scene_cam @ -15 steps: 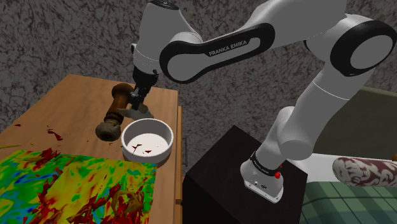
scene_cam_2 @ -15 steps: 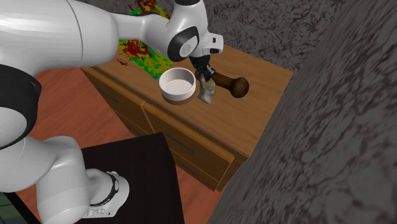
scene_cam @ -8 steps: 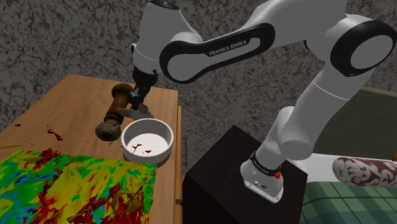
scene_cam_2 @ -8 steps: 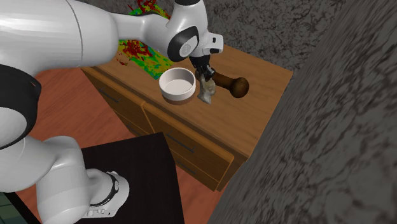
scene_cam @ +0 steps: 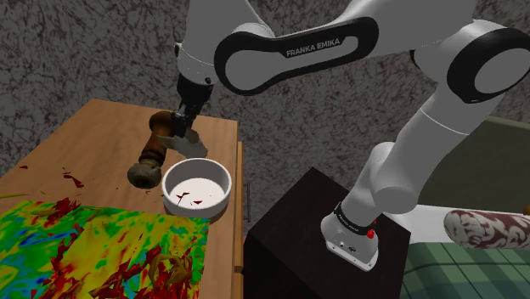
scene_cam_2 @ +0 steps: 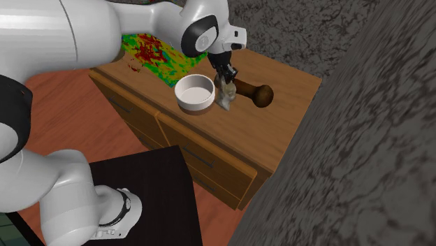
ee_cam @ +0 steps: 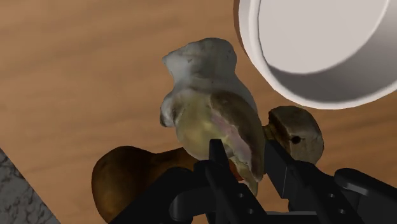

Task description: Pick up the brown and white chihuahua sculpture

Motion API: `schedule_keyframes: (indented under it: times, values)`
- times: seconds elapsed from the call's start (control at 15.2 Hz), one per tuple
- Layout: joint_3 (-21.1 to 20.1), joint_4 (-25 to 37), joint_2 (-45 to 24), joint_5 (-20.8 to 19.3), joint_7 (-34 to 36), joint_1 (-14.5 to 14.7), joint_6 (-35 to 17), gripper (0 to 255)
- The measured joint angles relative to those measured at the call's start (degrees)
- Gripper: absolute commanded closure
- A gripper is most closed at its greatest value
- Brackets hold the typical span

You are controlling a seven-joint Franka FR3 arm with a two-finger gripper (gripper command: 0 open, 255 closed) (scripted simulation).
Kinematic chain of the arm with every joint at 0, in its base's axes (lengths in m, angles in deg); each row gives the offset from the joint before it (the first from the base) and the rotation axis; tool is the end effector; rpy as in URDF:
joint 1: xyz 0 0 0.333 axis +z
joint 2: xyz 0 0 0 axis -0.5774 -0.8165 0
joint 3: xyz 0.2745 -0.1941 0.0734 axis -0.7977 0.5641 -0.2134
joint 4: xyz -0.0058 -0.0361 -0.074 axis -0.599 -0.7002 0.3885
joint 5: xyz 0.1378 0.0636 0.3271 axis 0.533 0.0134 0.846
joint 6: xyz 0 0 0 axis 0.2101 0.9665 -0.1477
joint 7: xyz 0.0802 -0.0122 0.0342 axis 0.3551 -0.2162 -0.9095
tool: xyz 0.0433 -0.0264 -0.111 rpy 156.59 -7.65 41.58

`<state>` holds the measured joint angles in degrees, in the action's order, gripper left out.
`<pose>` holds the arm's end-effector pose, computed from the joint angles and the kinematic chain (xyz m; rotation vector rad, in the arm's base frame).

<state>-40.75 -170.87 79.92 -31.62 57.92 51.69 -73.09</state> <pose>0.4429 0.2973 0.5023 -2.9918 -0.7151 -0.3154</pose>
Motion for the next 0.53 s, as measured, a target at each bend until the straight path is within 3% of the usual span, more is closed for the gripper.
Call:
schedule_keyframes:
  times: [0.53]
  values:
    - [0.12, 4.94, 1.23, 0.53, -0.46, -0.05, 6.11, 255]
